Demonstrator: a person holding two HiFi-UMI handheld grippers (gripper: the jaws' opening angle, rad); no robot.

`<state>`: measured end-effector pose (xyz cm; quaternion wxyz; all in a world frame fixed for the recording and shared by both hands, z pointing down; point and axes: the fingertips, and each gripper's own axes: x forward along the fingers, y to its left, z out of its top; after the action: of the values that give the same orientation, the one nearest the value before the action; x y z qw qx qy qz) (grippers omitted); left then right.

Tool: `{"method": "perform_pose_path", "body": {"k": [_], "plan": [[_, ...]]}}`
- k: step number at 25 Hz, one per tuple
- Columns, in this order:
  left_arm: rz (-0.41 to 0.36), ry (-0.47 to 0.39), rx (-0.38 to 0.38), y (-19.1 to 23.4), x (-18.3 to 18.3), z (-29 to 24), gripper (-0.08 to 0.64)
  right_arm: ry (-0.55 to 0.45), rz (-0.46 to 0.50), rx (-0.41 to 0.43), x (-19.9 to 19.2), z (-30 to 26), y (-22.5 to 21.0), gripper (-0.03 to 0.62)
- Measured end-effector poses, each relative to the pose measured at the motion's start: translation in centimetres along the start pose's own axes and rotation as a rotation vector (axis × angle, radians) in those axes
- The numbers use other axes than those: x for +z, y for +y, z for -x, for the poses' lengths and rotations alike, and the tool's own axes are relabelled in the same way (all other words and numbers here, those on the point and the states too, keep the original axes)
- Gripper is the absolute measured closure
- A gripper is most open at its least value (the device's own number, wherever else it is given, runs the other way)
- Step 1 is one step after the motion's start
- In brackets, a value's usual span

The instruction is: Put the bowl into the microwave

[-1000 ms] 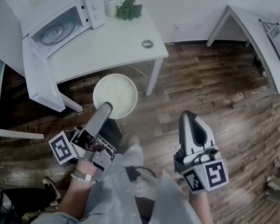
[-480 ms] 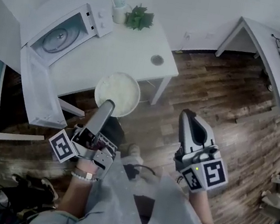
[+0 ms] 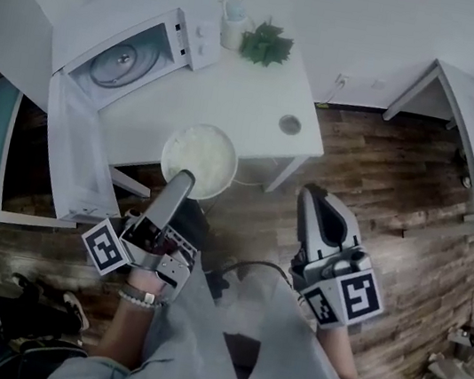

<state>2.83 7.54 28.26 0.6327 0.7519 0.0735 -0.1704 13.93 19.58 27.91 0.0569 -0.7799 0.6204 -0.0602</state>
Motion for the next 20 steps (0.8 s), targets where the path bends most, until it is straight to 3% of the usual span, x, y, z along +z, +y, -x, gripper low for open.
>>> {"method": "perform_pose_path", "body": {"k": [6,12,20], "plan": [[-0.027,-0.058,0.005,0.4,1.8,0.0,0.324,0.030,0.000,0.068,-0.6,-2.7,0.4,0.597],[-0.038,-0.173,0.006,1.1,4.2,-0.3,0.324,0.064,0.023,0.202,-1.4,-6.5,1.4,0.598],[-0.084,-0.303,0.046,2.8,7.1,-3.0,0.323,0.098,0.034,0.380,-0.4,-13.1,-0.3,0.597]]}}
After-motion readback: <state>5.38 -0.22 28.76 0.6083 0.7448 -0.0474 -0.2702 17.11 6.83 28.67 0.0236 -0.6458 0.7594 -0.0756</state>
